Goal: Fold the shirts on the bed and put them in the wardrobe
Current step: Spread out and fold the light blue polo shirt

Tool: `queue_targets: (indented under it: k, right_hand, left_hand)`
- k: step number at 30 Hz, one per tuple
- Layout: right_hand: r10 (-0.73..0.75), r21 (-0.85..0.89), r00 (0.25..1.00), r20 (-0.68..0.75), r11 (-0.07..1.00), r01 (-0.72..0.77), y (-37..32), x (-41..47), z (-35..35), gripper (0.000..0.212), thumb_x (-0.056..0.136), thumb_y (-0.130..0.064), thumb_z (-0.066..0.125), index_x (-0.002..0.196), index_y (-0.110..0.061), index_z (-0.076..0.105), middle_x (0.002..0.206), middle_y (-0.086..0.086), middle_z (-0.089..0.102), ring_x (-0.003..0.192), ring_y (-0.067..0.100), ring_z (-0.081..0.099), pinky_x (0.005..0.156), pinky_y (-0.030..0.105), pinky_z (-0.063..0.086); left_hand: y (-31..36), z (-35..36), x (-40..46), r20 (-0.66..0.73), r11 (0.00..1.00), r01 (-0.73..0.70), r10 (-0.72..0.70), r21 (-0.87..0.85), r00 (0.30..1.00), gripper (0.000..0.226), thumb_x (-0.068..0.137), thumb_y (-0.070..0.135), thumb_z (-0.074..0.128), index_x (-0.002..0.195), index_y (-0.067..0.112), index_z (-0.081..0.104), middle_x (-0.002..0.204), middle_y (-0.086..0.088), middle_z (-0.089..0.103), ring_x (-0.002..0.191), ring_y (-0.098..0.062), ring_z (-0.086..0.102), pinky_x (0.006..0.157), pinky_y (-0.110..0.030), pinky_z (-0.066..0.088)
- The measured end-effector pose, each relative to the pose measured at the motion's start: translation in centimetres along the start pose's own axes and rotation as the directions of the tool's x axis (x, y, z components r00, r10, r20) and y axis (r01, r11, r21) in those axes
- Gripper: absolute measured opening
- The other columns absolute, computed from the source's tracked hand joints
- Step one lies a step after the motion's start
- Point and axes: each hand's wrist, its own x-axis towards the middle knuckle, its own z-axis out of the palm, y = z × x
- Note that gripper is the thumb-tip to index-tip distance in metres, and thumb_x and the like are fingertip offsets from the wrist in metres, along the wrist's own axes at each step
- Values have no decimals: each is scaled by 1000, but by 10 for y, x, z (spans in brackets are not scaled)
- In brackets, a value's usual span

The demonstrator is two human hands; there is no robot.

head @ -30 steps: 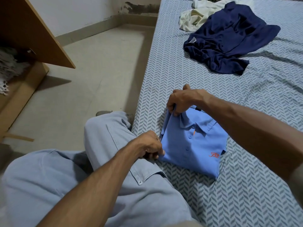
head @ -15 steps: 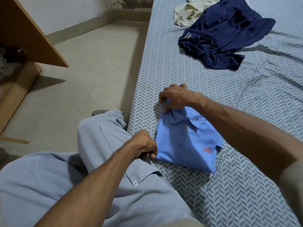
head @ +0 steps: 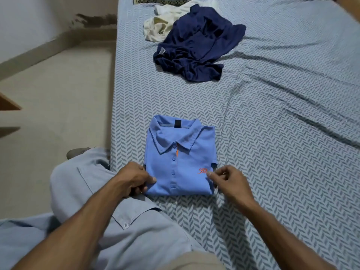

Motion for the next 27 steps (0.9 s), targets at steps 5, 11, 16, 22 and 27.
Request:
queue_targets:
  k: [5, 11, 16, 22, 27]
  right_hand:
    - [0, 4, 998, 69, 1000, -1, 4, -31, 12, 33, 75, -48, 83, 74, -19, 68, 61, -6, 67, 52, 7, 57, 55, 29, 44]
    - [-38, 27, 997, -69, 999, 40, -2, -39, 20, 22, 78, -42, 81, 82, -27, 66, 75, -7, 68, 70, 10, 65, 65, 33, 52]
    - [76, 74, 997, 33, 994, -78, -7, -35, 22, 34, 83, -41, 77, 65, -17, 60, 53, -9, 56, 53, 12, 52, 57, 29, 41]
    - [128, -30, 990, -56, 991, -130, 3, -39, 20, 22, 85, -30, 59, 70, -13, 60, 60, -2, 64, 61, 21, 60, 60, 37, 48]
    - [70, -274, 996, -60, 958, -83, 1, -45, 18, 18, 89, -37, 60, 79, -22, 59, 74, -4, 65, 71, 19, 60, 66, 34, 47]
  left_hand:
    - [-5, -2, -5, 33, 1000, 4, -4, -1, 999, 26, 88, 5, 75, 76, 7, 52, 48, -15, 51, 35, -14, 31, 42, -18, 26]
    - [-8, -1, -12, 23, 999, -30, 31, -40, 999, 30, 90, 6, 72, 72, 10, 49, 46, -13, 49, 34, -15, 35, 39, -17, 26]
    - [-6, 1, -13, 20, 998, -33, 34, -53, 999, 24, 91, 3, 70, 78, 8, 51, 48, -14, 50, 33, -15, 37, 40, -16, 29]
    - [-9, -1, -13, 18, 998, -44, 45, -37, 999, 33, 91, -1, 69, 68, 6, 47, 52, -19, 54, 32, -16, 36, 40, -18, 30]
    - [-14, -1, -8, -48, 986, -119, 125, 114, 991, 31, 80, 1, 73, 59, 6, 51, 53, -23, 59, 37, -22, 47, 42, -26, 38]
